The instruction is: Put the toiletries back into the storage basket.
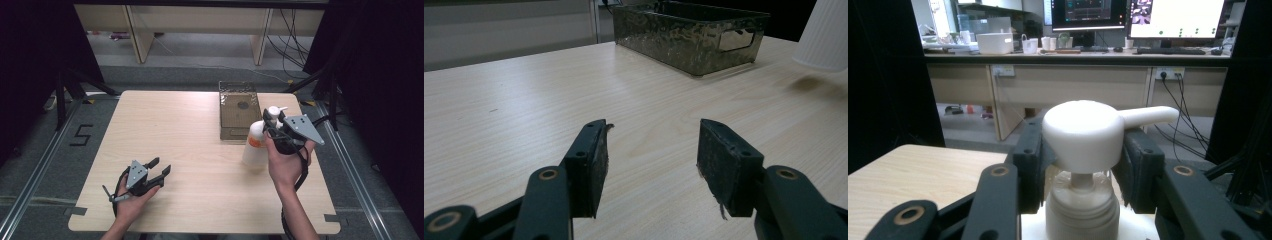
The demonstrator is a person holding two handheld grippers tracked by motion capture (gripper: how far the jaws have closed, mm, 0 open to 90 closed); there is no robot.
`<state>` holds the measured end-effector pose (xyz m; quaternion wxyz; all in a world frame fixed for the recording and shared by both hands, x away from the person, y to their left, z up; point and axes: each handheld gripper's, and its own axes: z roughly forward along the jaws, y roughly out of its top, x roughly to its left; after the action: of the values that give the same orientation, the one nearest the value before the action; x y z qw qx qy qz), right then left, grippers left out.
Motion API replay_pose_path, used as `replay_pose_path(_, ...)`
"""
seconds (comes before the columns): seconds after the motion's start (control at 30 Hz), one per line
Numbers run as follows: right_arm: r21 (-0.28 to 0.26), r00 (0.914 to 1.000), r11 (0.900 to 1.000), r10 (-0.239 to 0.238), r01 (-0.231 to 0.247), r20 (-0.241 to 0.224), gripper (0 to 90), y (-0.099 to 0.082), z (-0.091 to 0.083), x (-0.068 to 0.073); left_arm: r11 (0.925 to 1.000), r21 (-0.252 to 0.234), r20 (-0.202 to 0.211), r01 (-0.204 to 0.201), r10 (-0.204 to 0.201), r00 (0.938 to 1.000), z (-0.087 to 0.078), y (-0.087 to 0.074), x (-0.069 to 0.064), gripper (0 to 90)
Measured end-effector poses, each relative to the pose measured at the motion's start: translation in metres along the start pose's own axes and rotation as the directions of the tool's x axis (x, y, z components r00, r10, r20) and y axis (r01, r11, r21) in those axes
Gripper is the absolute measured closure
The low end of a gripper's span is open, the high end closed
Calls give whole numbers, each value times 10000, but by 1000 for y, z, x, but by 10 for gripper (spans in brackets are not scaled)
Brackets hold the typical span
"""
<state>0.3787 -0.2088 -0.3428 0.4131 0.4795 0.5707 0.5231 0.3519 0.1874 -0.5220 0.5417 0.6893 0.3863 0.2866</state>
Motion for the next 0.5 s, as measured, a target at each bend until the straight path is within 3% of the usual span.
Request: replay_pose_path(0.5, -329, 10000, 9994, 57, -59, -34, 599, 18, 4, 0, 10000, 4, 18, -4, 4, 10000, 0, 0, 0, 455)
